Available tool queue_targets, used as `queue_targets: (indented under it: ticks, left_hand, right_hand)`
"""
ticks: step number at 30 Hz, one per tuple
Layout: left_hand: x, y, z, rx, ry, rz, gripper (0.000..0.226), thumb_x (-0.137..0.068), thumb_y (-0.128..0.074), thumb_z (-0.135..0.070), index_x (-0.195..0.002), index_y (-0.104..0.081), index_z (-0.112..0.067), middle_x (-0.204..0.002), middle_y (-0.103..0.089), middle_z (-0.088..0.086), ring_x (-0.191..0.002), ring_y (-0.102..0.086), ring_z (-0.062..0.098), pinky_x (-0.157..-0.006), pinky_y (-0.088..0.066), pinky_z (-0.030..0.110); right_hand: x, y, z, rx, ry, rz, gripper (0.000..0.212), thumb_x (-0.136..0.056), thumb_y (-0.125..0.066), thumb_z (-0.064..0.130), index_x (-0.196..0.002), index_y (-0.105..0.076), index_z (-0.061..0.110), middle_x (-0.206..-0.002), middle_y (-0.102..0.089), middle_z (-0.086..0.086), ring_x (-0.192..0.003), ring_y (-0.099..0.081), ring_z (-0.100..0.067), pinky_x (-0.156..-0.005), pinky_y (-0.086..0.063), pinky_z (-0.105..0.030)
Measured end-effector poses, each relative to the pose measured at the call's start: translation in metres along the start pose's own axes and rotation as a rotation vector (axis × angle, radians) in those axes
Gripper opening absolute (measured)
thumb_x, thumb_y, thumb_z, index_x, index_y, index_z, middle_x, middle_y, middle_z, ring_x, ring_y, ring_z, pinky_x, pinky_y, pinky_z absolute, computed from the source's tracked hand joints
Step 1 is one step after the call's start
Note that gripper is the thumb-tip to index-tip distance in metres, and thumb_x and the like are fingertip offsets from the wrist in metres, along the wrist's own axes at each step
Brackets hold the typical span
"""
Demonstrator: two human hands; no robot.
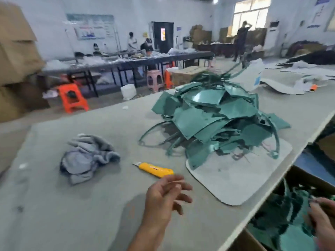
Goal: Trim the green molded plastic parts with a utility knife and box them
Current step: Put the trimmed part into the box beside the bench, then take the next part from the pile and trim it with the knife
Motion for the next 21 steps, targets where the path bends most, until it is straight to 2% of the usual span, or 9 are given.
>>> queue_targets:
  ticks: [1, 3, 5, 7, 9, 11, 15, 17, 21]
  left_hand:
    - [-0.002, 0.038, -0.010, -0.027, -0.047, -0.105, 0.021, -0.098, -0.050, 0.010, -0.106, -0.066, -0.001, -0.081, -0.075, 0.014, -0.050, -0.062, 0.022, -0.038, -0.038, 0.021]
    - [-0.002, 0.107, -0.023, -0.087, -0.115, -0.287, 0.024, -0.097, -0.050, 0.011, -0.100, -0.069, -0.004, -0.070, -0.069, 0.010, -0.039, -0.049, 0.015, -0.035, -0.028, 0.017]
    - [0.006, 0.167, -0.031, -0.124, -0.151, -0.446, 0.026, -0.097, -0.048, 0.012, -0.100, -0.069, -0.003, -0.059, -0.062, 0.005, -0.033, -0.036, 0.009, -0.036, -0.022, 0.013]
    - [0.017, 0.213, -0.032, -0.096, -0.173, -0.560, 0.024, -0.098, -0.045, 0.015, -0.102, -0.066, 0.004, -0.045, -0.049, 0.001, -0.029, -0.026, 0.005, -0.042, -0.009, 0.012]
    - [0.024, 0.239, -0.027, -0.027, -0.175, -0.617, 0.022, -0.100, -0.043, 0.013, -0.098, -0.063, 0.006, -0.039, -0.033, -0.002, -0.028, -0.020, 0.004, -0.052, 0.003, 0.021]
    - [0.021, 0.246, -0.020, -0.004, -0.167, -0.629, 0.022, -0.102, -0.042, 0.011, -0.095, -0.062, 0.005, -0.039, -0.026, -0.004, -0.030, -0.017, 0.001, -0.056, 0.002, 0.021]
    - [0.011, 0.240, -0.018, -0.237, -0.191, -0.636, 0.033, -0.095, -0.053, 0.015, -0.086, -0.073, -0.009, -0.043, -0.039, 0.004, -0.033, -0.025, 0.010, -0.043, -0.012, 0.015]
    - [0.005, 0.228, -0.020, -0.400, -0.210, -0.592, 0.044, -0.091, -0.060, 0.015, -0.078, -0.074, -0.025, -0.046, -0.047, 0.004, -0.040, -0.032, 0.012, -0.041, -0.024, 0.020]
    - [0.001, 0.207, -0.026, -0.637, -0.241, -0.433, 0.043, -0.088, -0.066, 0.005, -0.086, -0.070, -0.038, -0.043, -0.039, -0.008, -0.041, -0.032, 0.007, -0.044, -0.027, 0.018]
  right_hand:
    - [0.018, -0.029, 0.025, 0.035, 0.117, 0.020, 0.007, -0.099, -0.070, 0.024, -0.092, -0.067, 0.022, -0.087, -0.071, -0.014, -0.072, -0.064, -0.024, -0.078, -0.055, -0.037]
    - [0.049, -0.082, 0.073, 0.089, 0.319, 0.147, 0.010, -0.092, -0.080, 0.023, -0.088, -0.072, 0.027, -0.075, -0.073, 0.002, -0.061, -0.066, -0.014, -0.066, -0.055, -0.025]
    - [0.064, -0.143, 0.096, 0.070, 0.354, 0.364, 0.015, -0.090, -0.080, 0.013, -0.091, -0.075, 0.027, -0.071, -0.074, 0.002, -0.056, -0.067, -0.012, -0.058, -0.054, -0.021]
    - [0.062, -0.204, 0.108, 0.061, 0.344, 0.502, 0.029, -0.093, -0.073, 0.003, -0.106, -0.073, 0.028, -0.082, -0.078, 0.001, -0.059, -0.071, -0.020, -0.054, -0.055, -0.025]
    - [0.044, -0.263, 0.103, -0.064, 0.128, 0.566, 0.027, -0.099, -0.067, 0.004, -0.122, -0.064, 0.019, -0.099, -0.079, 0.000, -0.063, -0.075, -0.028, -0.047, -0.052, -0.028]
    - [0.023, -0.310, 0.096, -0.179, -0.156, 0.551, 0.023, -0.105, -0.061, 0.010, -0.128, -0.057, 0.013, -0.115, -0.072, -0.003, -0.063, -0.075, -0.029, -0.044, -0.047, -0.026]
    - [0.000, -0.372, 0.086, -0.477, -0.578, 0.446, 0.008, -0.107, -0.054, 0.004, -0.109, -0.061, -0.001, -0.106, -0.067, -0.016, -0.047, -0.069, -0.017, -0.035, -0.041, -0.017]
    - [-0.006, -0.386, 0.080, -0.475, -0.652, 0.416, 0.009, -0.107, -0.055, 0.006, -0.102, -0.058, 0.001, -0.096, -0.068, -0.019, -0.045, -0.068, -0.017, -0.030, -0.035, -0.016]
    - [-0.016, -0.403, 0.074, -0.440, -0.667, 0.337, 0.020, -0.105, -0.063, 0.019, -0.092, -0.057, 0.005, -0.084, -0.064, -0.012, -0.053, -0.061, -0.015, -0.029, -0.034, -0.015]
Point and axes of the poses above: each hand's wrist, its own x-axis away from the middle knuckle, its own y-axis out of the back of the hand, z = x × y, the point moved 10 cm from there along -x, towards the middle knuckle
